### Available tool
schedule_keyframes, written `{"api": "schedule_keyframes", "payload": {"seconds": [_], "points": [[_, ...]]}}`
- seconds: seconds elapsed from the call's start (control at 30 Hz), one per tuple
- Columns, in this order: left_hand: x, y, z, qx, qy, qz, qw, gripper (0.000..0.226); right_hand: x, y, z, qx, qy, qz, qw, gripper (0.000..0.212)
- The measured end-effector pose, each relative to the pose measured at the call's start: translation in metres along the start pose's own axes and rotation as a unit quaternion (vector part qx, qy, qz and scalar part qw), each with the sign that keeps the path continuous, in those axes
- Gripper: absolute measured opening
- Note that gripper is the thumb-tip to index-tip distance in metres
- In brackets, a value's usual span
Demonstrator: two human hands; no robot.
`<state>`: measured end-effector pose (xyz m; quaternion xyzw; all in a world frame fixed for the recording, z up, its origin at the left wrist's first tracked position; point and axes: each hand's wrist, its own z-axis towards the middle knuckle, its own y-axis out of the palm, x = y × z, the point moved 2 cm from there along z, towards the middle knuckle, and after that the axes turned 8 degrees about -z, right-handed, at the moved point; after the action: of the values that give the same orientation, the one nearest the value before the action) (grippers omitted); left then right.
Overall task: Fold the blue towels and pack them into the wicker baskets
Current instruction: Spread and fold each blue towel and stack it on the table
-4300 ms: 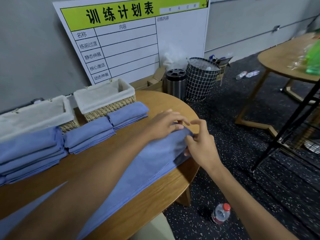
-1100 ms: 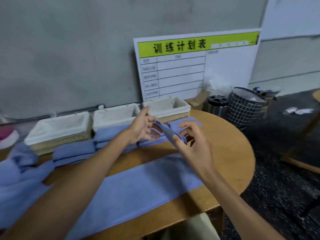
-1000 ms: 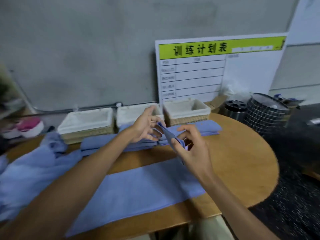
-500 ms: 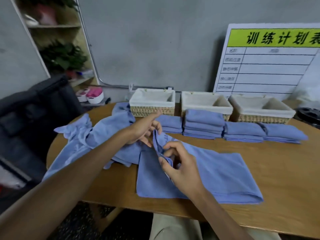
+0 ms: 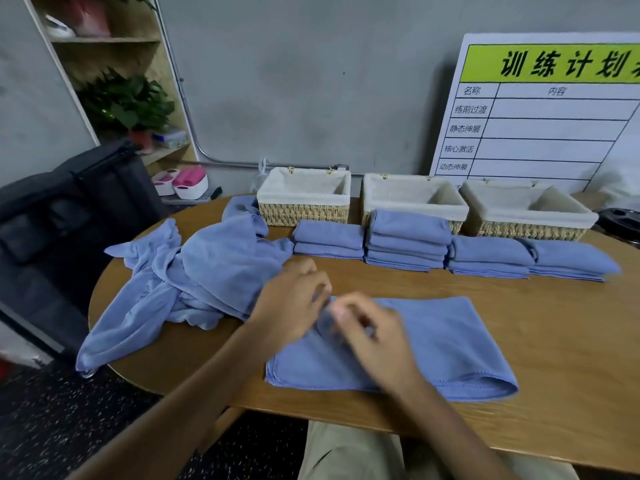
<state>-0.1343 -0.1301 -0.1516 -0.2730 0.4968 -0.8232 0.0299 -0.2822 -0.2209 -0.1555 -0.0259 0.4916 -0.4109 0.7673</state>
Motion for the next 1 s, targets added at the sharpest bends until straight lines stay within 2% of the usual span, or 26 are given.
{"api": "schedule_keyframes", "payload": {"seconds": [0.07, 0.1, 0.13, 0.17, 0.23, 0.27, 0.3, 0.47, 0.6, 0.83, 1.0], "points": [[0.025, 0.025, -0.005, -0.018, 0.0, -0.047, 0.999, 0.026, 0.022, -0.031, 0.008, 0.089, 0.042, -0.084, 0.992, 0.014], [0.033, 0.04, -0.009, -0.045, -0.011, -0.044, 0.998, 0.037, 0.036, -0.043, 0.011, 0.097, 0.065, -0.128, 0.985, 0.013], [0.037, 0.053, -0.013, -0.083, -0.03, -0.021, 0.996, 0.047, 0.052, -0.053, 0.01, 0.071, 0.091, -0.176, 0.978, 0.016], [0.036, 0.064, -0.018, -0.125, -0.046, 0.021, 0.991, 0.058, 0.066, -0.06, 0.007, 0.012, 0.108, -0.244, 0.964, 0.03], [0.026, 0.074, -0.027, -0.167, -0.061, 0.094, 0.98, 0.077, 0.093, -0.068, -0.01, -0.143, 0.113, -0.392, 0.902, 0.074], [0.018, 0.075, -0.03, -0.17, -0.065, 0.111, 0.977, 0.082, 0.102, -0.073, -0.018, -0.198, 0.121, -0.435, 0.87, 0.088], [0.011, 0.073, -0.032, -0.171, -0.064, 0.121, 0.976, 0.084, 0.108, -0.078, -0.023, -0.224, 0.129, -0.455, 0.852, 0.091], [0.003, 0.065, -0.034, -0.149, -0.049, 0.12, 0.98, 0.093, 0.115, -0.098, -0.029, -0.224, 0.162, -0.473, 0.837, 0.087], [0.017, 0.071, -0.02, -0.173, -0.059, 0.131, 0.974, 0.084, 0.121, -0.113, -0.029, -0.222, 0.181, -0.47, 0.835, 0.089], [0.056, 0.104, 0.013, -0.2, -0.03, 0.101, 0.974, 0.082, 0.147, -0.166, -0.042, -0.185, 0.222, -0.483, 0.826, 0.099], [0.049, 0.105, 0.017, -0.194, -0.022, 0.124, 0.973, 0.086, 0.161, -0.195, -0.054, -0.176, 0.251, -0.472, 0.827, 0.091]]}}
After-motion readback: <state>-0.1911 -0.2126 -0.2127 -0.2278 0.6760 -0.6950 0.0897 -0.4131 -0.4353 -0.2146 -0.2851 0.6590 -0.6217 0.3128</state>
